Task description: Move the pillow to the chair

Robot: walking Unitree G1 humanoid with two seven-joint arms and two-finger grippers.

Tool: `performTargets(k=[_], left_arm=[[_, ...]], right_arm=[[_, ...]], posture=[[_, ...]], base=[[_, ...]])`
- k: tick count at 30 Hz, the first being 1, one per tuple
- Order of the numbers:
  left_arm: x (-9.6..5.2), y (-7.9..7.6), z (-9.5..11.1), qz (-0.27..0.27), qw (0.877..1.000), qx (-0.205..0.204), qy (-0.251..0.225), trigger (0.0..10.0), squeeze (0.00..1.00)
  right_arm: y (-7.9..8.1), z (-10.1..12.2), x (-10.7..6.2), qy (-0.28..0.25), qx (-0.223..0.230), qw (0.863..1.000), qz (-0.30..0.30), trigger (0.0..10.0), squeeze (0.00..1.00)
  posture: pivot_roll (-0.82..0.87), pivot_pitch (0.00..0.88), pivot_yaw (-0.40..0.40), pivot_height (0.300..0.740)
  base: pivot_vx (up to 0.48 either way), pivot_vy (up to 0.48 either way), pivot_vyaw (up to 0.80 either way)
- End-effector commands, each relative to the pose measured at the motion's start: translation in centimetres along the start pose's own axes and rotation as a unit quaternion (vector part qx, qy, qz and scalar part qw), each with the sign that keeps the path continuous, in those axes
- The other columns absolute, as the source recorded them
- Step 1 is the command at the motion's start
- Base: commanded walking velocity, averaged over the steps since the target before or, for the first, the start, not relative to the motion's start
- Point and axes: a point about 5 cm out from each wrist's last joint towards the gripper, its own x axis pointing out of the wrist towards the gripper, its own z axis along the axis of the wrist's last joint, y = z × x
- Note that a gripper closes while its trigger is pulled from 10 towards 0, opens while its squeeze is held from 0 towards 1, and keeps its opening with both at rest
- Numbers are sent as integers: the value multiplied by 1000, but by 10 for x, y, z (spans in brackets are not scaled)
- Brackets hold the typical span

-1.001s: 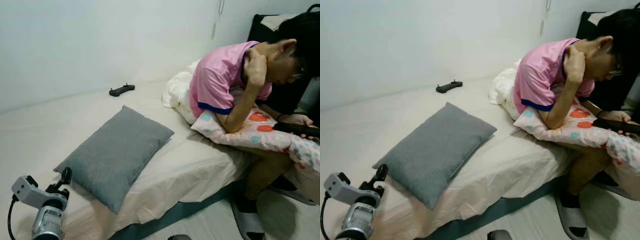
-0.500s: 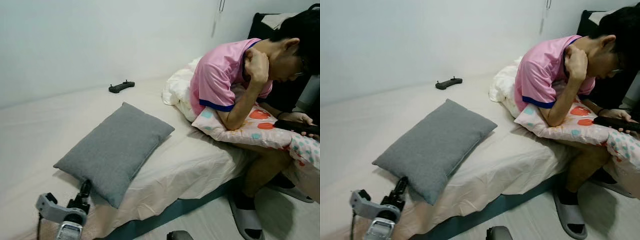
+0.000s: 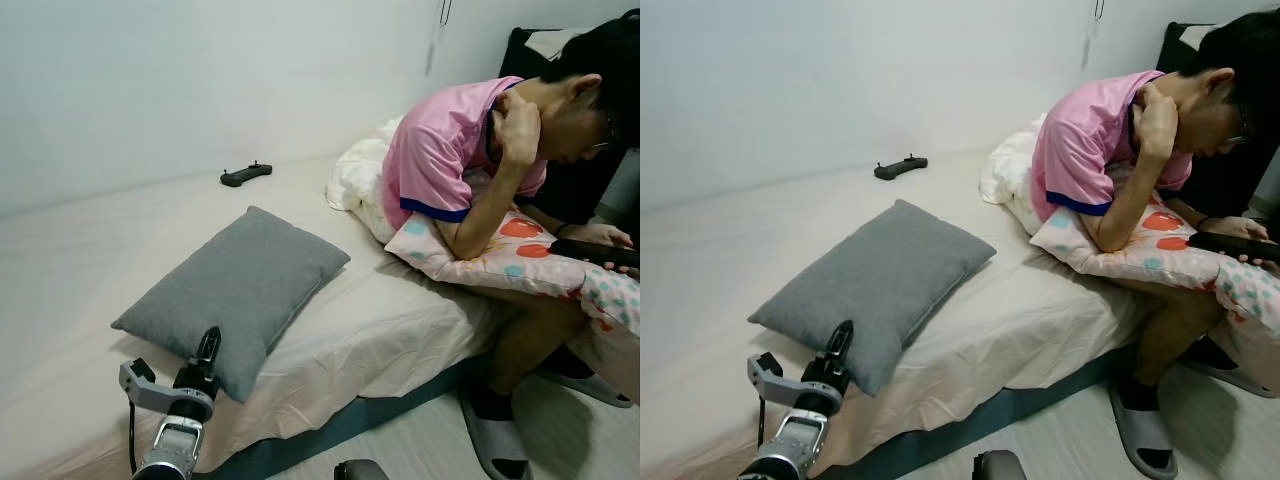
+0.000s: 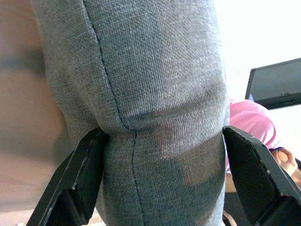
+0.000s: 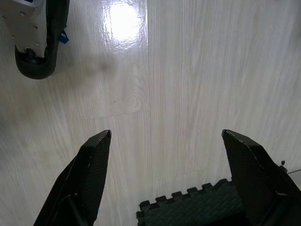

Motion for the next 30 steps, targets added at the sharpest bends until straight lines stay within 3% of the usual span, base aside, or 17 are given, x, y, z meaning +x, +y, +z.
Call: performTargets(k=[1,5,6,8,9,10,21,24,25,27,28,29,30], left_arm=[[6,-9,-8,-22,999,28,28,10000,0],[9,-13,-15,-27,996,69,54,10000,0],[13,-18,-23,-27,993,95,70,10000,0],[15,-22,-30,-28,991,103,81,10000,0],[17,-25,-37,-25,989,115,94,3412,0],[19,-29,-45,-20,988,116,103,0,0],[28,-42,-58,-8,992,79,99,0,0],[33,-46,-50,-16,995,64,78,0,0],[40,-53,-38,-30,998,31,43,0,0],[44,-57,-32,-37,999,14,29,0,0],[50,-68,-24,-70,997,6,12,0,0],[50,-68,-24,-70,997,6,12,0,0],[56,-80,-15,-107,994,0,-5,0,0]], right_arm=[[23,-3,-2,4,-32,999,35,10000,0],[24,-4,-2,4,-31,999,35,10000,0],[24,-4,-2,4,-30,999,35,10000,0],[24,-3,-2,4,-29,999,35,10000,0],[24,-3,-2,4,-28,999,35,10000,0],[24,-3,-2,3,-27,999,34,10000,0],[24,2,-2,-7,-19,999,27,10000,0],[24,5,-2,-16,-6,999,29,10000,0],[24,7,-2,-22,-1,999,29,10000,0],[24,8,-2,-23,1,999,29,10000,0],[23,9,-2,-23,4,999,29,10000,0],[23,9,-2,-23,4,999,29,10000,0],[23,9,-2,-23,6,999,29,10000,0]], posture=[[-167,156,6,515],[-168,155,9,515],[-167,150,12,515],[-167,150,12,515],[-166,146,14,515],[-167,139,16,515],[-177,116,26,515],[-172,106,25,520],[-173,99,23,529],[-172,98,23,534],[-160,93,17,539],[-160,93,17,539],[-160,93,17,544]], base=[[0,0,0],[0,0,0],[0,0,0],[0,0,0],[0,0,0],[0,0,0],[0,0,0],[0,0,0],[0,0,0],[0,0,0],[0,0,0],[0,0,0],[0,0,0]])
